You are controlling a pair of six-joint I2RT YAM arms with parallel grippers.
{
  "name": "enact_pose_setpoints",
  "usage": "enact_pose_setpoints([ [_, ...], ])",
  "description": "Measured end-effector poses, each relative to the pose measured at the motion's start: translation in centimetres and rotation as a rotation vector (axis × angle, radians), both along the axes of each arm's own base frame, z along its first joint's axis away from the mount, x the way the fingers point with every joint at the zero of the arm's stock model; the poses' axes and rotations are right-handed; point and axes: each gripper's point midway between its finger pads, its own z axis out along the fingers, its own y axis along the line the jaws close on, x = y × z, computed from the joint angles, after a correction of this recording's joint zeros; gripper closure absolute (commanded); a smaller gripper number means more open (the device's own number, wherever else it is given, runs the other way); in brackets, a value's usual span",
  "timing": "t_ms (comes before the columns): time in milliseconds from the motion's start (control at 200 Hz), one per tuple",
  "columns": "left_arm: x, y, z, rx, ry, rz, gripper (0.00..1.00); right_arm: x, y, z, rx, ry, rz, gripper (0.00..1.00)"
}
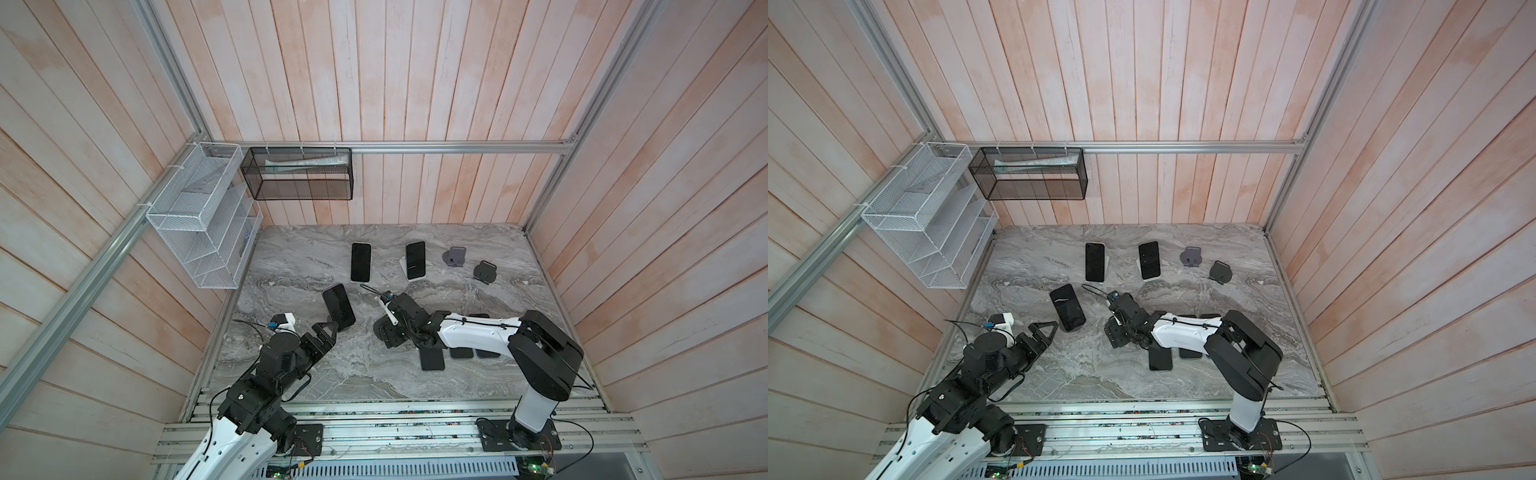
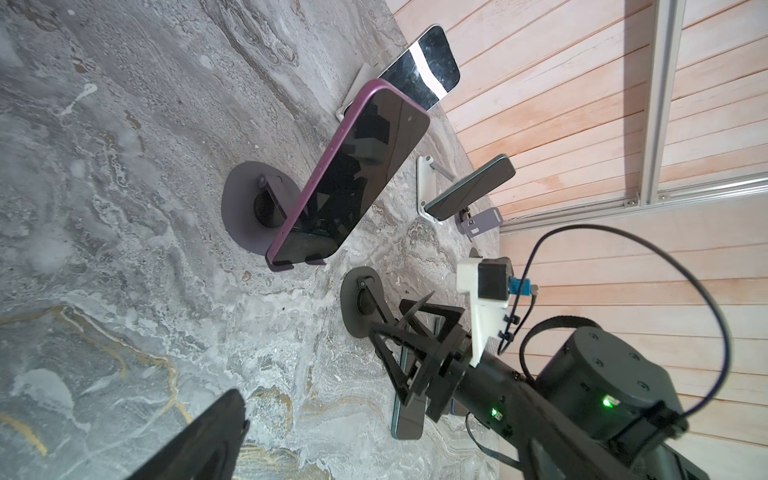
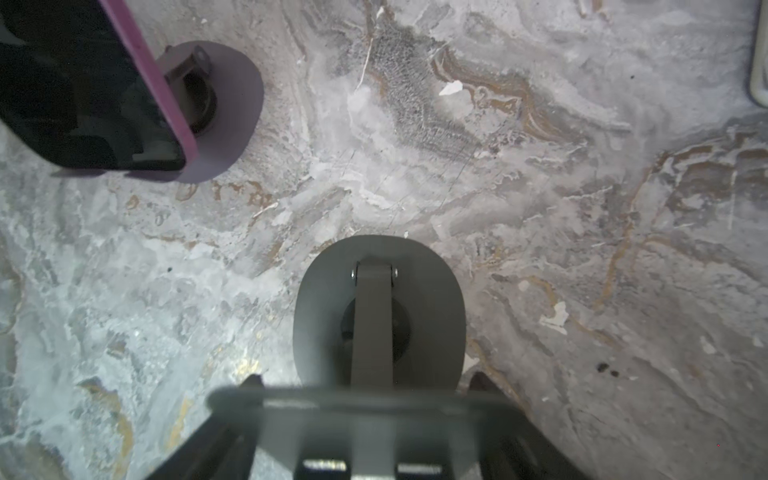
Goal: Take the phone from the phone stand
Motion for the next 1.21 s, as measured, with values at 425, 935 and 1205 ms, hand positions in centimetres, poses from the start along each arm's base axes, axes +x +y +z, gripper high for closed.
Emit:
enact_pose_setpoints([
  [425, 0.0, -0.4, -0.8, -0.002, 0.007, -0.018, 0.0, 1.3, -0.5, 1.9, 0.005, -0.074, -0.064, 0.55],
  [935, 0.3, -1.2, -0.6, -0.01, -0.034, -0.066, 0.0, 8.8, -19.4, 10.8, -0.073, -0.353, -0.66, 0.56],
  [1205, 0.4, -1.3, 1.8, 0.031, -0.104, -0.099, 0.0, 10.6, -37.8, 9.0, -0.115, -0.332, -1.146, 0.57],
])
